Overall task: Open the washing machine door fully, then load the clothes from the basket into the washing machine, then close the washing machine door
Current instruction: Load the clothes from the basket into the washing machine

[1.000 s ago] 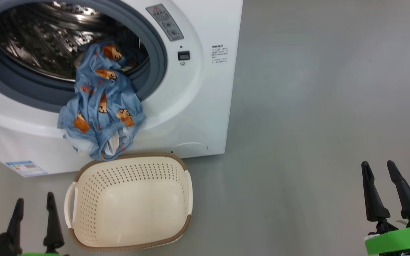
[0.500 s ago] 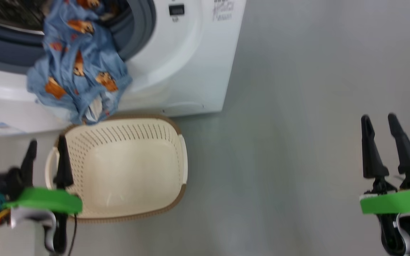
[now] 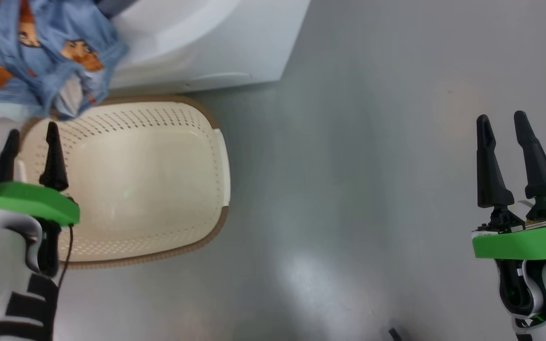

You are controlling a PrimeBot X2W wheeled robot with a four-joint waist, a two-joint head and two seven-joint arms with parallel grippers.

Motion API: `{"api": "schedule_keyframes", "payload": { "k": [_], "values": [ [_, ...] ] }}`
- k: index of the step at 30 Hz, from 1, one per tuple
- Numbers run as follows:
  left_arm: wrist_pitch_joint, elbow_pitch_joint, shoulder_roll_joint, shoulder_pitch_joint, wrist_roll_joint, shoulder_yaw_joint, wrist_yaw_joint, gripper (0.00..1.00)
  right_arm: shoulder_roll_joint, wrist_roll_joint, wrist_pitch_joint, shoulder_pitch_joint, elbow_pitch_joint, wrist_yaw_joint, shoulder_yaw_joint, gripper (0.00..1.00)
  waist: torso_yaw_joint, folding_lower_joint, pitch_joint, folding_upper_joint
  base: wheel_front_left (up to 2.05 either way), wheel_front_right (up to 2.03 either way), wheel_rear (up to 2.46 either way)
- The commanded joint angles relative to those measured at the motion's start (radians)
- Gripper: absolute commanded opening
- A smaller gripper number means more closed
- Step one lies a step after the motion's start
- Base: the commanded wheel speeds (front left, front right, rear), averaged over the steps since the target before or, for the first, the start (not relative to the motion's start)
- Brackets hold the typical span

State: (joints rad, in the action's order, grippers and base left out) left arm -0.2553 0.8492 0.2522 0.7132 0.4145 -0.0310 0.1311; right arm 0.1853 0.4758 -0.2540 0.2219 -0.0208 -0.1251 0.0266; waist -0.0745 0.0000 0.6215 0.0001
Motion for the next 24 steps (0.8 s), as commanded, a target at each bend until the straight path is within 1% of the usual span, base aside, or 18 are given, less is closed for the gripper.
{"api": "schedule_keyframes", "payload": {
  "k": [1, 6, 10, 19, 20, 21, 22, 23, 24],
  "values": [
    [-0.006, 0.003, 0.059, 0.02, 0.017, 0.001, 0.0, 1.0, 0.006, -0.013, -0.008, 0.005, -0.027, -0.006, 0.021, 1.0, -0.039, 0.0, 0.056, -0.0001, 0.0, 0.0, 0.0],
    [-0.006, 0.051, 0.098, 0.074, 0.04, -0.038, 0.0, 1.0, 0.0, -0.014, -0.008, 0.01, -0.032, -0.006, 0.028, 1.0, -0.051, 0.0, 0.077, -0.0001, 0.0, 0.0, 0.0],
    [-0.006, 0.079, 0.122, 0.125, 0.033, -0.018, 0.0, 1.0, -0.006, -0.017, -0.008, 0.015, -0.037, -0.006, 0.034, 1.0, -0.054, 0.0, 0.092, -0.0001, 0.0, 0.0, 0.0],
    [-0.006, 0.082, 0.116, 0.185, -0.041, 0.041, 0.0, 1.0, -0.011, -0.019, -0.008, 0.032, -0.035, -0.006, 0.051, 1.0, -0.055, 0.0, 0.106, -0.0001, 0.0, 0.0, 0.0],
    [-0.006, 0.079, 0.114, 0.187, -0.044, 0.048, 0.0, 0.98, -0.011, -0.018, -0.008, 0.034, -0.034, -0.006, 0.054, 1.0, -0.055, 0.0, 0.106, -0.0001, 0.0, 0.0, 0.0],
    [-0.006, 0.073, 0.113, 0.188, -0.047, 0.054, 0.0, 0.55, -0.012, -0.018, -0.008, 0.035, -0.034, -0.006, 0.056, 1.0, -0.056, 0.0, 0.105, -0.0001, 0.0, 0.0, 0.0],
    [-0.006, 0.063, 0.113, 0.189, -0.049, 0.062, 0.0, 0.33, -0.012, -0.018, -0.008, 0.036, -0.034, -0.006, 0.057, 1.0, -0.057, 0.0, 0.104, -0.0001, 0.0, 0.0, 0.0],
    [-0.006, 0.055, 0.112, 0.188, -0.05, 0.069, 0.0, 0.07, -0.013, -0.018, -0.008, 0.036, -0.034, -0.006, 0.059, 1.0, -0.058, 0.0, 0.104, -0.0001, 0.0, 0.0, 0.0],
    [-0.006, 0.048, 0.109, 0.186, -0.05, 0.075, 0.0, 0.0, -0.013, -0.018, -0.008, 0.037, -0.034, -0.006, 0.059, 1.0, -0.059, 0.0, 0.103, -0.0001, 0.0, 0.0, 0.0]
  ]
}}
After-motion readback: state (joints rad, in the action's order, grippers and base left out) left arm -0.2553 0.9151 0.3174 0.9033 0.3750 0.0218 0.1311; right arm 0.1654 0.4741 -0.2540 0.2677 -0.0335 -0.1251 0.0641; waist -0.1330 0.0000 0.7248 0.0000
